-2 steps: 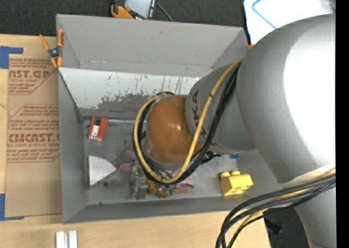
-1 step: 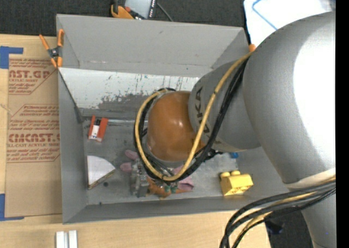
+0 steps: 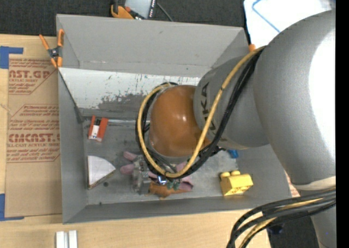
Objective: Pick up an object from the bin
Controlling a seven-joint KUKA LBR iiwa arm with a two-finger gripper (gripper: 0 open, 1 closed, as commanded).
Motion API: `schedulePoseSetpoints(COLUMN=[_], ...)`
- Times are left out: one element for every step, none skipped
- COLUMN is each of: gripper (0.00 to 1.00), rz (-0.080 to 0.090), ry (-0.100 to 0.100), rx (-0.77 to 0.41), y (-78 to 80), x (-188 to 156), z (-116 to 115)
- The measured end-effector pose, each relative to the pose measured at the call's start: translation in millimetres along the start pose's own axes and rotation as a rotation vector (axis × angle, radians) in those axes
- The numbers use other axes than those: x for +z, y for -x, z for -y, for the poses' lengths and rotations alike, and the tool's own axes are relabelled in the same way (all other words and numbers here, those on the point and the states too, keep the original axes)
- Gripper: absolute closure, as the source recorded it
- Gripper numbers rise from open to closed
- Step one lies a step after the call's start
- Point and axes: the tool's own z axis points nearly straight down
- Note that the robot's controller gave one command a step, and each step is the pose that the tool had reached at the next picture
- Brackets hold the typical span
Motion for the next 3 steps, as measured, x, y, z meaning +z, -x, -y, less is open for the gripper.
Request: schedulePoseSetpoints(gripper=[1.00, 1.00, 1.00], rz=[-0.004, -0.001, -0.005], ry=[0.001, 0.002, 0.002], rx=[-0.001, 0.000, -0.001], y=[-1.0, -0.5, -2.1], x=[9.0, -18.0, -35.6], z=[-0.6, -1.1, -1.4])
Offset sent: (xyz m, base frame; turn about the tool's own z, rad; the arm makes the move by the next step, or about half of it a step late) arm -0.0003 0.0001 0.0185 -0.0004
